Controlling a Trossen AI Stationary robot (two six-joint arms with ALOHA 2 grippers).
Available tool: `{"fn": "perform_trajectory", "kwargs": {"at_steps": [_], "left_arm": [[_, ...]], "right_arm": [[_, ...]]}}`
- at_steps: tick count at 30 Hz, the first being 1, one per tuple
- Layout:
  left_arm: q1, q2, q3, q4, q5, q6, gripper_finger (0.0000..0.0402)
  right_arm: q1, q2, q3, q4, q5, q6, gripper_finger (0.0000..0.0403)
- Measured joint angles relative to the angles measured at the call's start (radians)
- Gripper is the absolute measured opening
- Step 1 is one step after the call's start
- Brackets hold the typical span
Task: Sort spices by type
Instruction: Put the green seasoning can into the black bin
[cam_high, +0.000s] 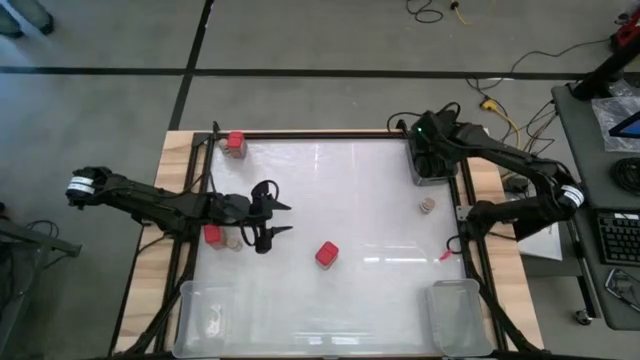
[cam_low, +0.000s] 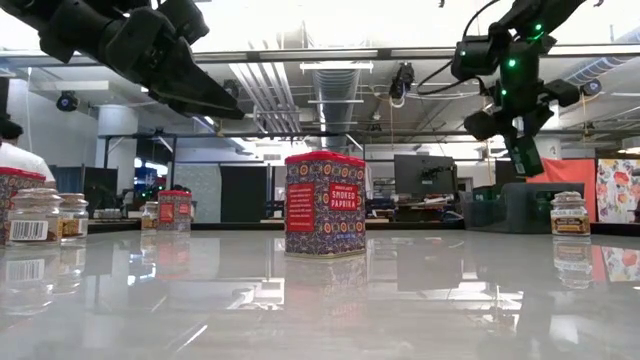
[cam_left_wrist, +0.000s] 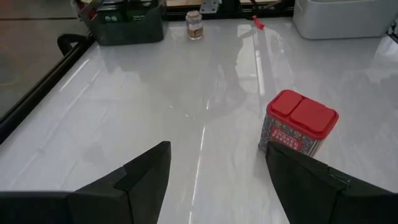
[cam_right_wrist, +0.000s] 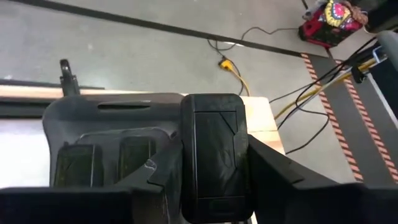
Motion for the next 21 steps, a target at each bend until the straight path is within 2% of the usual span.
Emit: {"fn": "perform_trajectory", "kwargs": {"at_steps": [7,14,21], "left_arm": [[0.000,0.000,0.001,0.007,0.000,0.017,0.0247],[0.000,0.000,0.001,0.093,-0.001,0.106,0.0247],[0.000,0.000,0.001,0.153,-0.001,0.158,0.0247]], "right_arm": [[0.009,0.036,-0.033,0.066,0.047,0.044,0.0137],[0.018,0.050,-0.040,0.082,0.080,0.036,0.0130],[0.018,0.051,-0.026,0.076,0.006,0.070,0.0137]]}}
